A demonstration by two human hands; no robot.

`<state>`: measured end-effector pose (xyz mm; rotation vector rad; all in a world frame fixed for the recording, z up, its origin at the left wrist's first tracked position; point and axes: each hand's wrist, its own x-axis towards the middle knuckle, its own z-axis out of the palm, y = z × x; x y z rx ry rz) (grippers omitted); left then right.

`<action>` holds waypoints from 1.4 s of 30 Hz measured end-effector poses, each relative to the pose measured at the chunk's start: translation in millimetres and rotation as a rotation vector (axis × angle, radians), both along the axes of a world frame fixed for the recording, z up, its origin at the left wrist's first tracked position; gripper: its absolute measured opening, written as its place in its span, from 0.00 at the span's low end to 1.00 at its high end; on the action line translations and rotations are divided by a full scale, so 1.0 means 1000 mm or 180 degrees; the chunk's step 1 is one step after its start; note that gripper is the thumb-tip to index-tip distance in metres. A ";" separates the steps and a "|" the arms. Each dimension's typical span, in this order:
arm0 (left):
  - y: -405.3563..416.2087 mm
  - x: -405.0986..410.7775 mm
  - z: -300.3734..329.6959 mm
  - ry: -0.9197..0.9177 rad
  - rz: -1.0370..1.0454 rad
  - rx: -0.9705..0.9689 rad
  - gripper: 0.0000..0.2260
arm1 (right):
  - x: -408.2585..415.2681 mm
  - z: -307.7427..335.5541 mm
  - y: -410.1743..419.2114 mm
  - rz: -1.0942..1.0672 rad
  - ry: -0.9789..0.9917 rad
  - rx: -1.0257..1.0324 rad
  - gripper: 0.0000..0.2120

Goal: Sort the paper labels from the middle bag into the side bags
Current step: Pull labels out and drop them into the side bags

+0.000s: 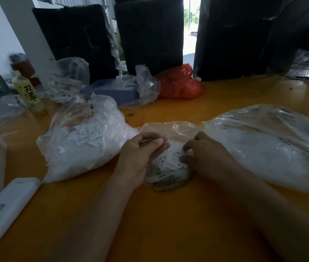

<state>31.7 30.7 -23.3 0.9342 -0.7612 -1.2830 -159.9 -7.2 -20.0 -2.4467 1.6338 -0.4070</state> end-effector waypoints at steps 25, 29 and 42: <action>-0.003 -0.002 0.000 -0.0034 -0.0062 0.0018 0.16 | -0.011 0.014 -0.006 -0.0017 -0.3386 0.0738 0.14; -0.002 -0.001 0.000 -0.0045 -0.0115 0.0023 0.17 | -0.011 0.013 -0.005 0.0117 -0.3798 0.0887 0.05; -0.001 -0.002 0.000 -0.0269 -0.0235 0.0027 0.10 | -0.004 0.014 0.001 0.0264 -0.3269 0.0645 0.04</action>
